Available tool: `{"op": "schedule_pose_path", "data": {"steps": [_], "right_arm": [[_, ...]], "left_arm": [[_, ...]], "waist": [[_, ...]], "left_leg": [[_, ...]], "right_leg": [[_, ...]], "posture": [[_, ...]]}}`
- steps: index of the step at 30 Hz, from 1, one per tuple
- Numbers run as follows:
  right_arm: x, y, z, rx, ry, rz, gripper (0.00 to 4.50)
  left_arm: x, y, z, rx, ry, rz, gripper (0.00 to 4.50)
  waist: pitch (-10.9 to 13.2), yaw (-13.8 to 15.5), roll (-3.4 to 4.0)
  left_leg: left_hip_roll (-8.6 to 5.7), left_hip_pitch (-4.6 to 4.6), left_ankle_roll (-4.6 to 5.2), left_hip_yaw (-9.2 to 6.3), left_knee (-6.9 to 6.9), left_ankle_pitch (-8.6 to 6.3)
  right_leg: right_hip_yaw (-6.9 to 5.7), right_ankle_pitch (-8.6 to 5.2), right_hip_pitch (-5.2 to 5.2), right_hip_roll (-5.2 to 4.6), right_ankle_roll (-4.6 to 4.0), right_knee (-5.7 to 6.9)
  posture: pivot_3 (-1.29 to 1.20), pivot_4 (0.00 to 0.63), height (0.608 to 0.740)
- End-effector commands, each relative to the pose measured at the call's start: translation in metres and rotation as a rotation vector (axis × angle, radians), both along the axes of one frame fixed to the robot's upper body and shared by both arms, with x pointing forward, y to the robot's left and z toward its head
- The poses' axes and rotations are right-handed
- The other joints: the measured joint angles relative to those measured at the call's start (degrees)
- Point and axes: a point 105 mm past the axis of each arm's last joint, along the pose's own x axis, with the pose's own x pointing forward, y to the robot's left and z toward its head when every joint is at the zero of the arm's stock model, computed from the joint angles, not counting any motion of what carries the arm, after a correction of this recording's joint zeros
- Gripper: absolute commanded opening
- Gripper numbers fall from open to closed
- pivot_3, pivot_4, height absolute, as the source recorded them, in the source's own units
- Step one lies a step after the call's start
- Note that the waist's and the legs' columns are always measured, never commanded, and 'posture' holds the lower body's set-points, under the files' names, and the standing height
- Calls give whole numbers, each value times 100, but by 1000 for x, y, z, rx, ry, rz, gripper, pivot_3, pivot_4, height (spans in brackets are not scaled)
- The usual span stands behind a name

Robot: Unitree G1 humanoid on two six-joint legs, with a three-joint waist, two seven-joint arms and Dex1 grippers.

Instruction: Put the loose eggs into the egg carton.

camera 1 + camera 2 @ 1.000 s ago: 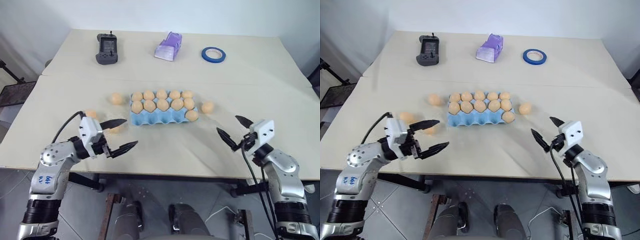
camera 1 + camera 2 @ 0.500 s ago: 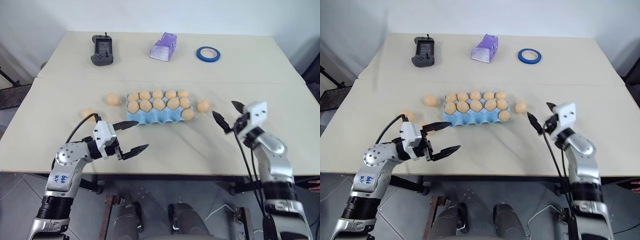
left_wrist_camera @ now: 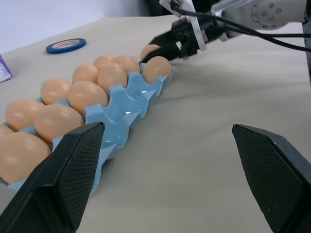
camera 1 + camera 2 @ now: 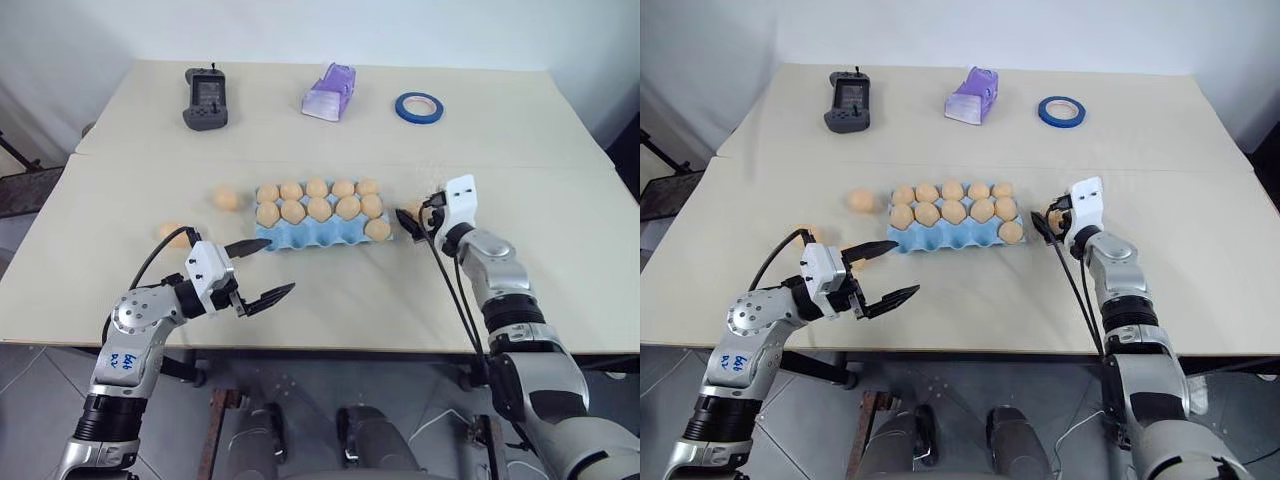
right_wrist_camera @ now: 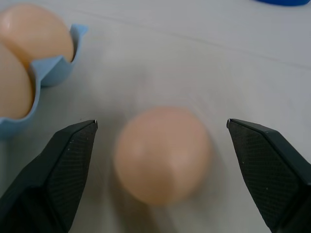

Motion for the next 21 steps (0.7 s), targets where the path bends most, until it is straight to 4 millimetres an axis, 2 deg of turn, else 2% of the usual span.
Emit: {"op": "schedule_pose_path", "data": {"steps": [1, 6, 9, 12, 15, 16, 18, 21], "right_arm": [[4, 0, 17, -7, -72, 4, 3829], [1, -3, 19, -1, -100, 9, 2129], [-2, -3, 26, -9, -143, 30, 2129], [-6, 4, 41, -4, -199, 91, 2129], [-14, 34, 64, 31, -250, 224, 2129], [-18, 51, 71, 47, -261, 281, 2129], [-25, 77, 76, 59, -261, 362, 2129], [-34, 115, 73, 45, -241, 460, 2129]], "left_arm": [[0, -6, 11, -13, -47, -8, 4500], [2, -7, 10, -26, -46, -4, 4500], [3, -6, 10, -32, -45, 4, 4500], [4, -1, 8, -34, -42, 22, 4500], [4, 9, 9, -39, -35, 57, 4500], [3, 14, 8, -38, -30, 74, 4500], [2, 21, 5, -31, -21, 99, 4500], [0, 31, 0, -22, -7, 135, 4500]], "waist": [[1, 2, 1], [1, 1, 1], [1, 4, 1], [1, 5, 1], [2, -9, 3], [2, -19, 4], [2, -58, 4], [2, -64, 4]], "left_leg": [[0, 0, 13, 0, 0, 9], [0, 0, 8, 0, 2, 7], [1, 1, 7, 0, 1, 9], [1, 0, 9, 0, 0, 11], [2, 0, 9, 1, 0, 10], [4, 1, 6, 1, 0, 8], [11, 4, -3, 1, -1, 4], [18, 5, -15, -3, -6, 3]], "right_leg": [[-1, 0, 0, 1, 0, 1], [0, 1, 0, 1, 1, 2], [0, 1, 0, 2, 2, 2], [0, 0, 0, 3, 2, 2], [1, 0, 0, 3, 3, 4], [1, 0, -1, 4, 3, 5], [3, 0, -2, 10, 3, 9], [-3, -3, -3, 15, -2, 12]], "posture": [[0, 150, 740], [0, 150, 740], [0, 150, 740], [0, 150, 740], [0, 150, 740], [0, 150, 740], [0, 150, 740], [0, 150, 740]]}}
